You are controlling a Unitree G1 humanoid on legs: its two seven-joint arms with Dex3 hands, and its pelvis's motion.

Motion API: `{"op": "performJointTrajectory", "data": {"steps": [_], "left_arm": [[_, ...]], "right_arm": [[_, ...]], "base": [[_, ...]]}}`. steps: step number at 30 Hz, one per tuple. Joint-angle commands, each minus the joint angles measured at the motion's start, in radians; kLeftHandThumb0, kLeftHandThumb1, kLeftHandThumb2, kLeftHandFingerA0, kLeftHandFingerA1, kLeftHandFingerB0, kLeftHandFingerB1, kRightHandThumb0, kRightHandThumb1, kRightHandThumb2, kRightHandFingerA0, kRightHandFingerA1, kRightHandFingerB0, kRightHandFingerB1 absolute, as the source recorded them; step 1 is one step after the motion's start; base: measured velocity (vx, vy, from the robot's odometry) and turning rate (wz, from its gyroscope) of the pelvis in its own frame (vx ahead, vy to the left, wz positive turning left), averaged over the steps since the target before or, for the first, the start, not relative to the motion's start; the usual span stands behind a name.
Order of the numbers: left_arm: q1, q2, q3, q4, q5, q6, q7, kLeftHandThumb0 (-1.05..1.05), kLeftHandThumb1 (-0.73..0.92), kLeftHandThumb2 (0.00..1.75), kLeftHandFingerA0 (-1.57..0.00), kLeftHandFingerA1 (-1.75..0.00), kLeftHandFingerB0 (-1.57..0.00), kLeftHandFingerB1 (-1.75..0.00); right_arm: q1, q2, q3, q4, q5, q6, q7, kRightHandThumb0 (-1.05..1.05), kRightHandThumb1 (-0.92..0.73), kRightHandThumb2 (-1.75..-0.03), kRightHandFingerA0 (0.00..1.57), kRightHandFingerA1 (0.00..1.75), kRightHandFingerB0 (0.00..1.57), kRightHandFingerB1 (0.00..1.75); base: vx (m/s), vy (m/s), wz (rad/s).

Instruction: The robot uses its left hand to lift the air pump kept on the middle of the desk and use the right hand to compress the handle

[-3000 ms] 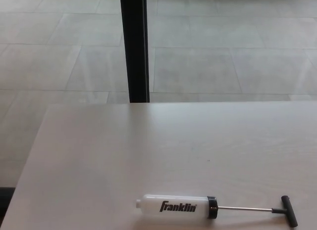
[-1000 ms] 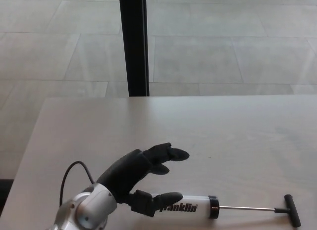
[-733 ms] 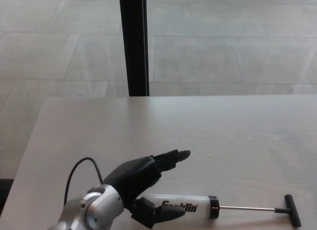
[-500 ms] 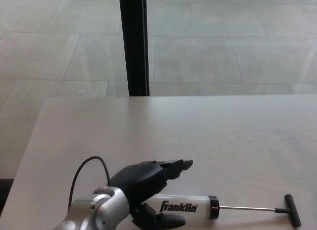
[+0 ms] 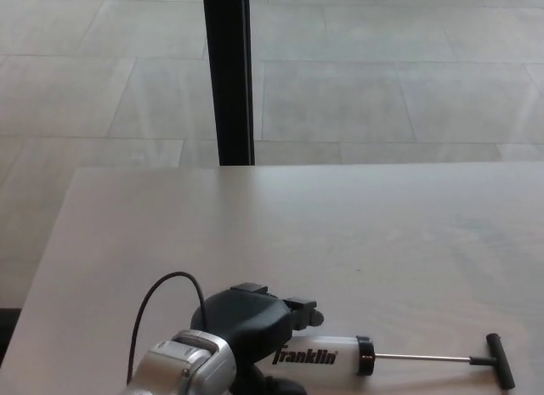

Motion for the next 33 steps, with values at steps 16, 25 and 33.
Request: {"op": "performJointTrajectory", "data": {"steps": [16,25,33], "left_arm": [[0.11,-0.215,-0.053,0.284,0.328,0.23,0.464,-0.5,0.69,0.61,-0.72,-1.2,-0.73,-0.71],[0.149,-0.272,-0.014,0.386,0.302,0.22,0.521,-0.2,0.66,0.68,-0.82,-1.6,-0.54,-0.59],[0.126,-0.306,-0.005,0.445,0.329,0.246,0.466,-0.22,0.69,0.79,-0.86,-1.57,-0.8,-0.93]], "right_arm": [[-0.025,0.073,0.021,-0.059,-0.067,0.026,-0.102,-0.76,-0.91,-0.67,0.5,0.59,0.56,0.43],[-0.029,0.078,-0.01,-0.051,-0.075,0.023,-0.132,-0.75,-0.92,-0.68,0.51,0.57,0.57,0.43],[-0.036,0.1,-0.002,-0.045,-0.078,0.025,-0.133,-0.79,-0.91,-0.68,0.53,0.64,0.6,0.44]], "base": [[0.0,0.0,0.0],[0.0,0.0,0.0],[0.0,0.0,0.0]]}}
